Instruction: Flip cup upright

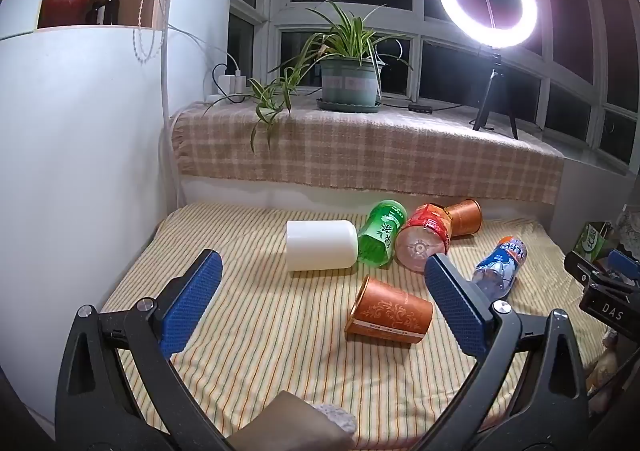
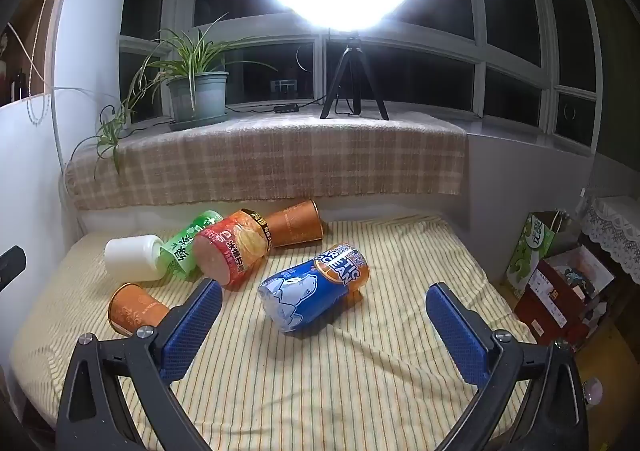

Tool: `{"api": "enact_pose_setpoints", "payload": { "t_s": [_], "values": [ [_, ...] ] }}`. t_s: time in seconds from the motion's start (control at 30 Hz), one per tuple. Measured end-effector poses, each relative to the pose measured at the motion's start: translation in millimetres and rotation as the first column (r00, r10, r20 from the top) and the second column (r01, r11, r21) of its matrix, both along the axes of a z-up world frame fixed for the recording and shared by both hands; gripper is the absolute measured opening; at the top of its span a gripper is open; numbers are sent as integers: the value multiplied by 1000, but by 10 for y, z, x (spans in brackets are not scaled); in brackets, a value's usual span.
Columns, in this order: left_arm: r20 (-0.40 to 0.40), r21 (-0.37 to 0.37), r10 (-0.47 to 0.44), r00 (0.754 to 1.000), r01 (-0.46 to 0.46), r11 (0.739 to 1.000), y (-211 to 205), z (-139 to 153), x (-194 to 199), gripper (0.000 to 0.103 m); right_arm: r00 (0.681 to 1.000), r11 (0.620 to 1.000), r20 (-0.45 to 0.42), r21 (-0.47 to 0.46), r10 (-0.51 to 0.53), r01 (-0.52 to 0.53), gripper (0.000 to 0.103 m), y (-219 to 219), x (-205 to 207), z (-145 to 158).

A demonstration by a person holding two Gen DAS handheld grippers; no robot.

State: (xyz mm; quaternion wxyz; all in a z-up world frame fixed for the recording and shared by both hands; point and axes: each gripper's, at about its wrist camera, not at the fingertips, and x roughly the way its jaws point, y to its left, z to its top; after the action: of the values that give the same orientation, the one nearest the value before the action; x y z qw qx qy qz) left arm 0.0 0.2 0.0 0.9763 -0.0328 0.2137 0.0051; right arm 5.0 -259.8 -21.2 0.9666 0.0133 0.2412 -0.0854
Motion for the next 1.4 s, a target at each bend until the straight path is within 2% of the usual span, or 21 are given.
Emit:
{"api": "enact_pose_setpoints", "payload": {
  "t_s": [1.4],
  "values": [
    [-11, 12, 0, 1000, 0, 1000, 24, -60, 74, 103, 1000, 1000, -16, 15, 1, -1, 103, -13, 32, -24]
  ]
}}
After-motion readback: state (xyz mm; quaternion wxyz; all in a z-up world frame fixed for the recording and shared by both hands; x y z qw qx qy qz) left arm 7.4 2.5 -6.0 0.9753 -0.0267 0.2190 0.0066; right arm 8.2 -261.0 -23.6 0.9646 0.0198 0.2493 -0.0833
